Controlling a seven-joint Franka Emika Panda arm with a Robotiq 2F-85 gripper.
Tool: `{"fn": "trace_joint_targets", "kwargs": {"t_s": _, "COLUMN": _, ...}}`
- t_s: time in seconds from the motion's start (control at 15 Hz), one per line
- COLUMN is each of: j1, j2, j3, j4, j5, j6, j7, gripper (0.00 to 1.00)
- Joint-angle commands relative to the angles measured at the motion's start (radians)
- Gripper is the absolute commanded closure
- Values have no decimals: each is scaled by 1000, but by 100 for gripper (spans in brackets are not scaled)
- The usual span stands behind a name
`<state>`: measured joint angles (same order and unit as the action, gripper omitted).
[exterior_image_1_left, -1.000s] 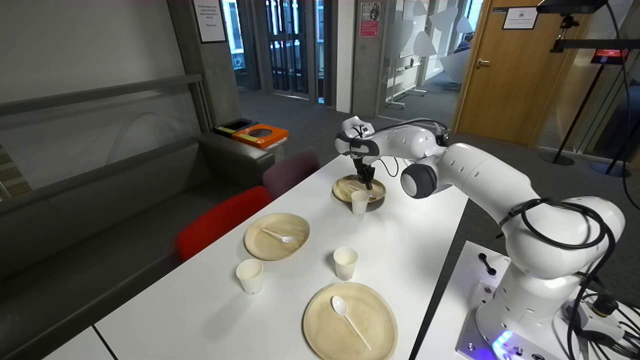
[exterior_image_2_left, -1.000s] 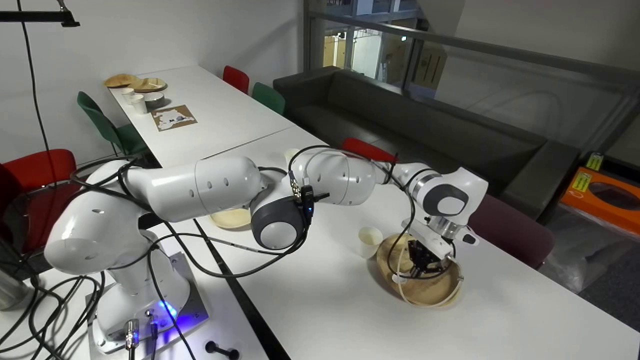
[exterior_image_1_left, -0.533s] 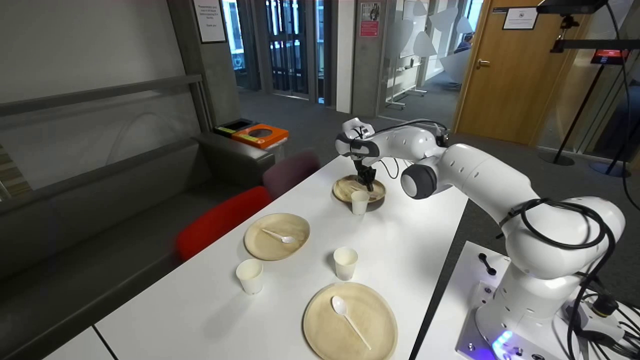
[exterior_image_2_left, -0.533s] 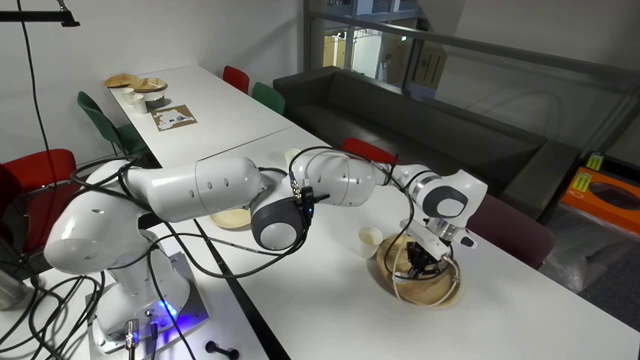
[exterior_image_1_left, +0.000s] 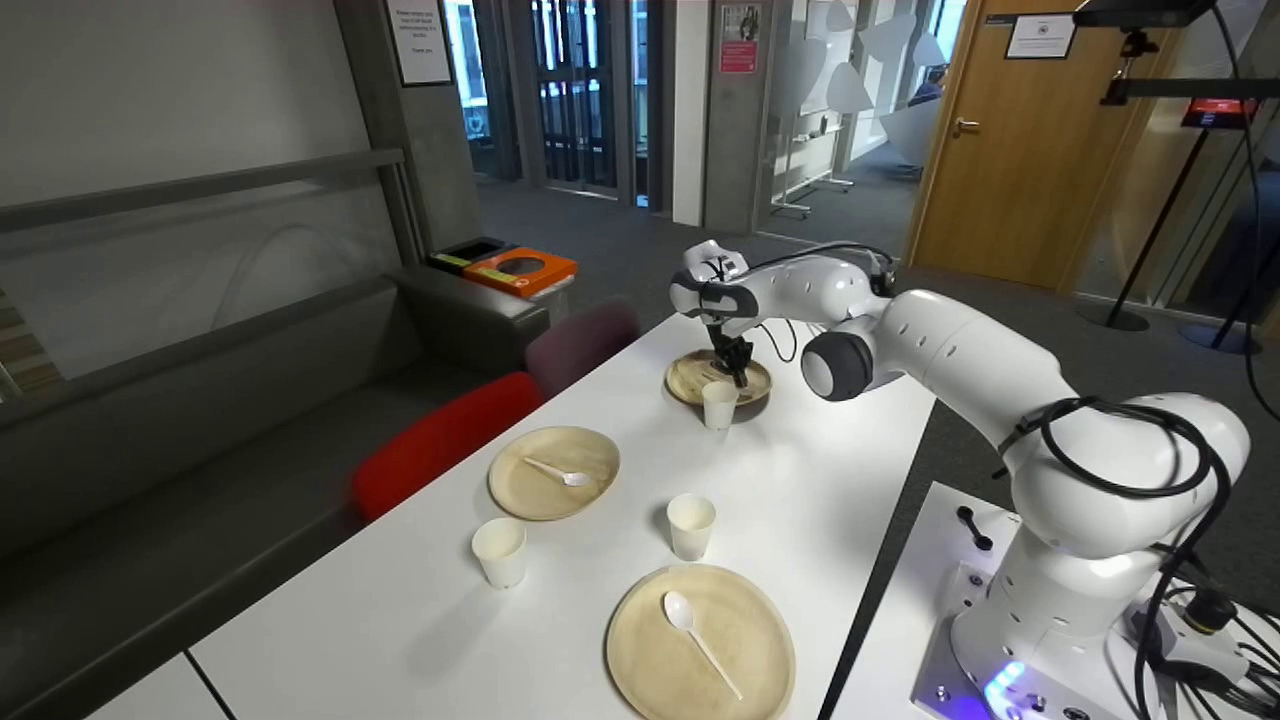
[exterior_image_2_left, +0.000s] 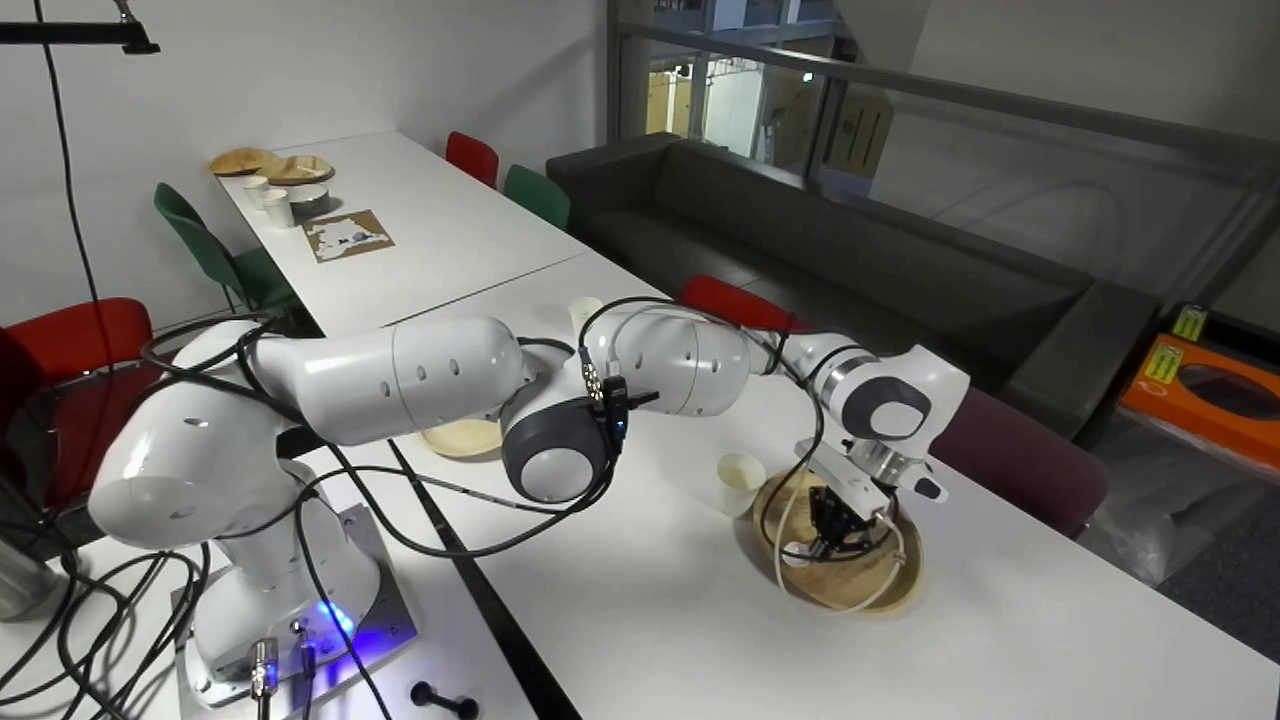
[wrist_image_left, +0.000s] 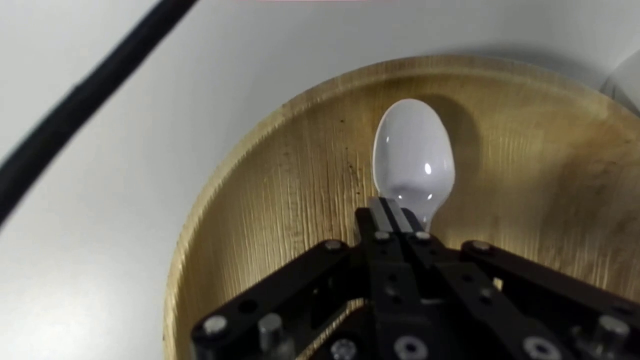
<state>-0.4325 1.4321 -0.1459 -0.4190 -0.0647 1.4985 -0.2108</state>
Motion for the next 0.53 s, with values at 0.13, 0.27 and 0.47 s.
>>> {"fn": "trace_joint_targets", "kwargs": {"t_s": 0.13, "j1": 2, "j2": -39, "j3": 2, "j4": -28, "j5": 8, "j6": 27, "j7": 30, "gripper": 100}}
{"fn": "trace_joint_targets", "kwargs": {"t_s": 0.27, "j1": 2, "j2": -42, "j3": 1, "j4": -25, "j5": 6, "j6": 42, "j7": 31, "gripper": 100}}
{"fn": "trace_joint_targets", "kwargs": {"t_s": 0.47, "j1": 0, "j2": -45, "j3": 2, "j4": -26, "j5": 8, "j6": 65, "j7": 35, "gripper": 100}}
